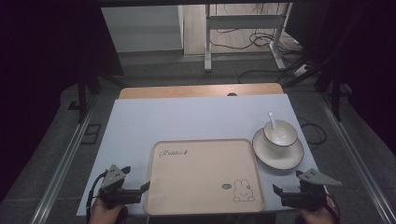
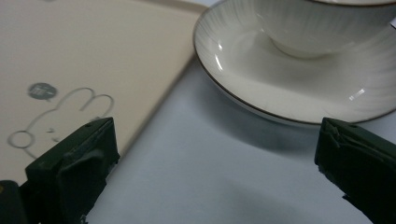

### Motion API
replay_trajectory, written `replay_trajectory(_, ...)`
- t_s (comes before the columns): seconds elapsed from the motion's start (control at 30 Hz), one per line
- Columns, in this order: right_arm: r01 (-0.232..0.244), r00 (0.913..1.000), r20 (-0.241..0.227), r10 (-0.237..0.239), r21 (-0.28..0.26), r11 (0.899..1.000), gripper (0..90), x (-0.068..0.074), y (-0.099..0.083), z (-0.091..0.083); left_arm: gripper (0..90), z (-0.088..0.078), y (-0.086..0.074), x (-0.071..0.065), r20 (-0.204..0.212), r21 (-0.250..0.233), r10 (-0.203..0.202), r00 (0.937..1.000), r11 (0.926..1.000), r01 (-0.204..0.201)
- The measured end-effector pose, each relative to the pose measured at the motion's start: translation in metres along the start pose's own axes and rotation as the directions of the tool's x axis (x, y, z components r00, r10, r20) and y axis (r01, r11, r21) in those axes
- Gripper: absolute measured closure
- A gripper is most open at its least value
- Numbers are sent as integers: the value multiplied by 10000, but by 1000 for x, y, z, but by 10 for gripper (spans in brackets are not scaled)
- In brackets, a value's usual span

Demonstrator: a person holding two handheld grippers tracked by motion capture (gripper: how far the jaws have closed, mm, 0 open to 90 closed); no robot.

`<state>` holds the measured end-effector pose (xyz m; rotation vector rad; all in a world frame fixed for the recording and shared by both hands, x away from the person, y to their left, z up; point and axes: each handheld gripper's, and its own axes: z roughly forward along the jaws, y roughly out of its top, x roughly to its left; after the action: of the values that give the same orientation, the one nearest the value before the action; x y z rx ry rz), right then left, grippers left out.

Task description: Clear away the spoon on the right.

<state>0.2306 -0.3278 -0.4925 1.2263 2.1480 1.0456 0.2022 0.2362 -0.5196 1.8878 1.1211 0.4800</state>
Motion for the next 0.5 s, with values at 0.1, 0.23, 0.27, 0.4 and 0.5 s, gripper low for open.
replay_trajectory(0.1, 337, 9994, -9, -337, 259, 9991, 0, 4, 1, 2, 51, 0, 0, 1, 14, -9, -63, 10000, 10000, 63)
replay_trajectory(0.23, 517, 9986, 31, -519, 469, 9976, 0, 6, 1, 4, 50, 0, 0, 2, 48, 11, -171, 9998, 9999, 171)
replay_trajectory(0.27, 467, 9989, -7, -468, 481, 9977, 0, 5, 1, 4, 50, 0, 0, 2, 66, 15, -206, 9998, 9998, 205)
replay_trajectory(0.4, 235, 9996, -187, -225, 500, 9985, 0, 2, 1, 4, 51, 0, 0, 4, 141, 73, -388, 9991, 9992, 387)
replay_trajectory(0.5, 86, 9996, -288, -72, 487, 9988, 0, 0, 2, 5, 54, 0, -1, 5, 119, 66, -506, 9986, 9987, 505)
